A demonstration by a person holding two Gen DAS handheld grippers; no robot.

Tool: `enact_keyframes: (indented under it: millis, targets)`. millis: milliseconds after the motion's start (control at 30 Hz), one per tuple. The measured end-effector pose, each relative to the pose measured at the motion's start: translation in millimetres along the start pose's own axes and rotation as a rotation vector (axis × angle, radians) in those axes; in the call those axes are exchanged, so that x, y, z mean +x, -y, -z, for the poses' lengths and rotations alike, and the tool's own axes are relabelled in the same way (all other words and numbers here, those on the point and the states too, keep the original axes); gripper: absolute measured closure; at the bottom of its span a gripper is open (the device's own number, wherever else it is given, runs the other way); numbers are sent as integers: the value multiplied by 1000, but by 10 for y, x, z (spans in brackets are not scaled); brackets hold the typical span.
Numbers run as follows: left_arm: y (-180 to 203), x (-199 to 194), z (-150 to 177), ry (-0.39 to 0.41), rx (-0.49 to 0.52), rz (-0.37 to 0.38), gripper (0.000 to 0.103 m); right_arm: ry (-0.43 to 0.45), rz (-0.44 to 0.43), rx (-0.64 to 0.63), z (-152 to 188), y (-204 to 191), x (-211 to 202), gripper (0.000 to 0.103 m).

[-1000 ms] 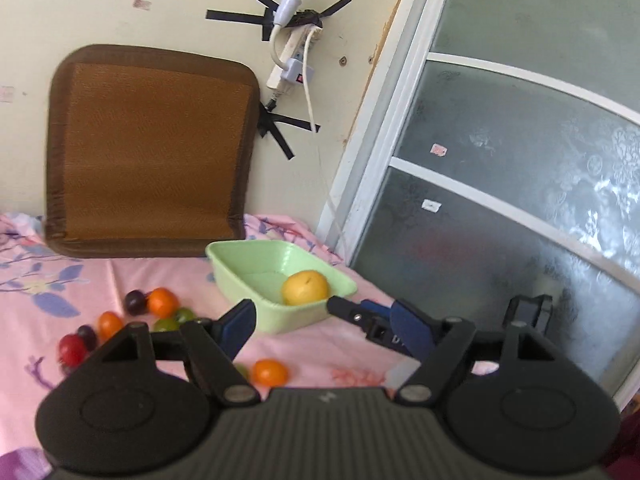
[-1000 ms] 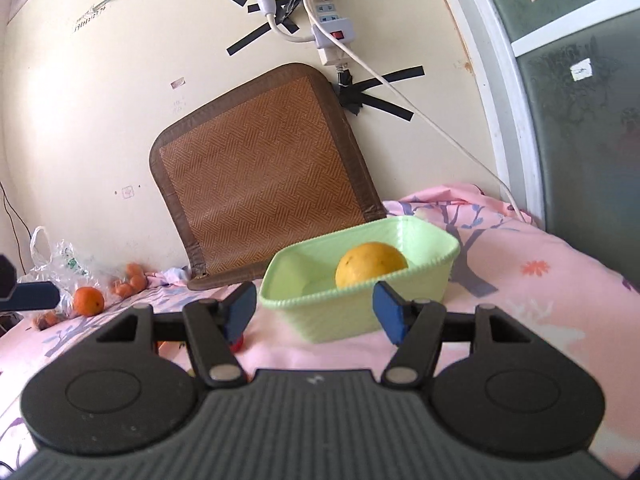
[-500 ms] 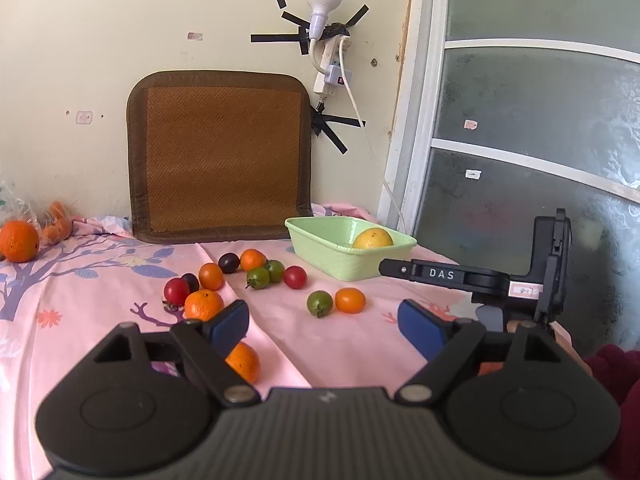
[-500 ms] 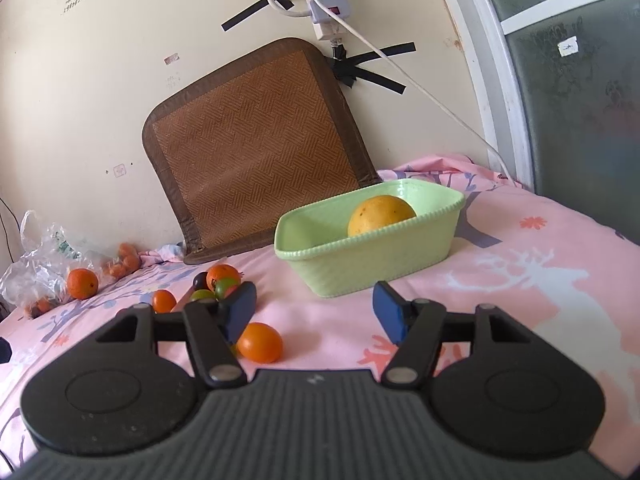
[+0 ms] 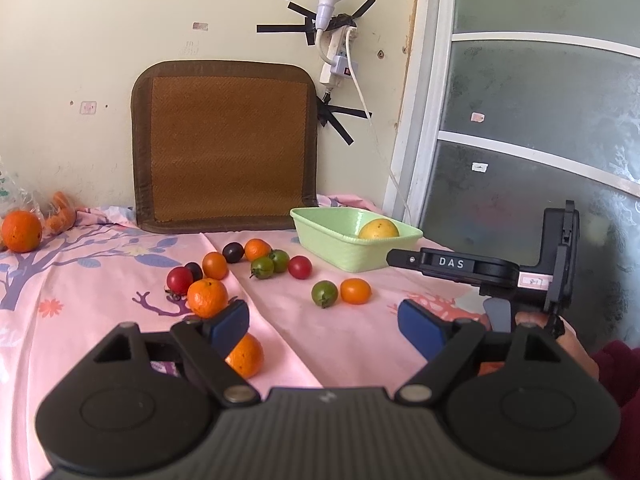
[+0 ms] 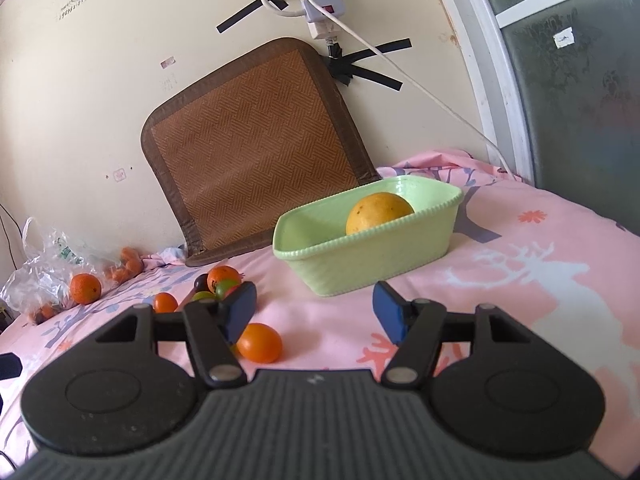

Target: Organize fruits

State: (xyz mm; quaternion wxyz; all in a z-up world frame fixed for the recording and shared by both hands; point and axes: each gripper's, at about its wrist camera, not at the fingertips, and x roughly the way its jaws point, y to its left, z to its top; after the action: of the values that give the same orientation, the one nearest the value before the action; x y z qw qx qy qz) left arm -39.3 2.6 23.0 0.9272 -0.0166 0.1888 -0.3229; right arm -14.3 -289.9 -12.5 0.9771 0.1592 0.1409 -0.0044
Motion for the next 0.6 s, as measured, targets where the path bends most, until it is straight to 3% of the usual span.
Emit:
enact_keyframes:
  millis: [600]
  targets:
    - [-85,-34,4,-1,-23,-37,19,-15,-7,-4,-3,-11,22,36]
